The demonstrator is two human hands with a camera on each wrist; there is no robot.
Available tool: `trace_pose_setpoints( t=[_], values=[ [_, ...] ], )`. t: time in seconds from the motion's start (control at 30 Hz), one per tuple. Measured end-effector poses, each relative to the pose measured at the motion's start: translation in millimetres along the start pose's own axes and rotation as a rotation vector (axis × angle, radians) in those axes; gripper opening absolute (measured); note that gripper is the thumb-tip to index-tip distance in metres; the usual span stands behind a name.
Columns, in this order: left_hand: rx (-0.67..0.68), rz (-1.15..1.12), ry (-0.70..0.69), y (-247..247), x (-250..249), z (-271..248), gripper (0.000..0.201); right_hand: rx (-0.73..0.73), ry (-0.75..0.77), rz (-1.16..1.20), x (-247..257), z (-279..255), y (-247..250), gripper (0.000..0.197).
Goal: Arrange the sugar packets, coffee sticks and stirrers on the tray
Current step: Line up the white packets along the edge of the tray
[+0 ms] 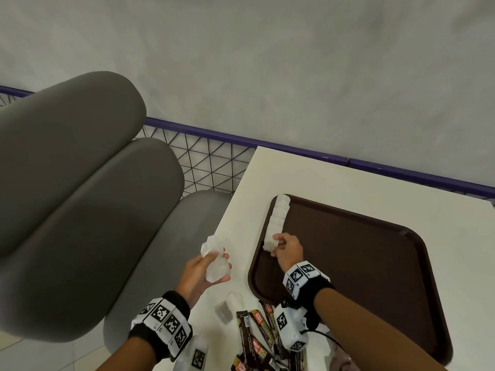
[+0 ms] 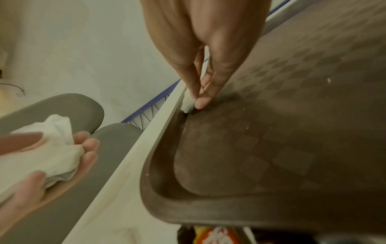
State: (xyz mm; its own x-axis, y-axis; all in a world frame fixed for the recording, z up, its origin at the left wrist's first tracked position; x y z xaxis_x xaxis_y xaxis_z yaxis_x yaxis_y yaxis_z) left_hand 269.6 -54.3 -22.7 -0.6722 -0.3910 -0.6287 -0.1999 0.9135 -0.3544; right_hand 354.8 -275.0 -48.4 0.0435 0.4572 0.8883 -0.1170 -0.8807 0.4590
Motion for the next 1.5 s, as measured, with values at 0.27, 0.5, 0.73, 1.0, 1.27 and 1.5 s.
trace_pose_setpoints(
  t=[0.27,0.5,0.73,1.0,1.27,1.5],
  values=[
    [0.028,-0.030,0.007,-1.9,-1.1,1.6,0.029,0.042,0.003,-0.076,2.6,0.5,-4.0,0.035],
    [-0.026,-0.023,-0.015,0.1,-2.4,-0.9,0.023,0.094,0.003,-0.141,8.6,-4.5,-0.9,0.031],
    [-0.039,0.068,-0.059,-4.3,-7.2,-7.8,0.018,0.124,0.205,-0.093,56.7,-13.5,6.8,0.028],
    [-0.018,0.121,-0.074,-17.1,-5.9,-16.6,0.025,0.328,0.314,0.159,109.9,-41.0,-21.6,0.007],
    [-0.007,0.138,-0.055,-22.8,-1.7,-20.2,0.029,0.392,0.247,0.253,109.9,-52.7,-39.8,0.011],
    [0.034,0.136,-0.050,-26.9,-0.5,-20.8,0.030,0.307,0.196,0.361,108.4,-50.4,-25.5,0.019]
  ],
)
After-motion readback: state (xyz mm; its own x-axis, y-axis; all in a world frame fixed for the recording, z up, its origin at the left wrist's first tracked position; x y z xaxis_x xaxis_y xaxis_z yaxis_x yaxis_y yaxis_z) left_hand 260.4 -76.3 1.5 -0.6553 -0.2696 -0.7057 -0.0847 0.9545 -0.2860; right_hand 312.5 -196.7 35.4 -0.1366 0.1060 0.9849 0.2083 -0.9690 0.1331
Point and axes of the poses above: each hand's wrist, its own z-axis towards the middle knuckle, its own y-axis out of the back of the hand, x = y × z, the point moved 9 cm from there along z, towards the middle knuckle, and after that the axes turned 15 degrees about y, right-handed, at the moved point
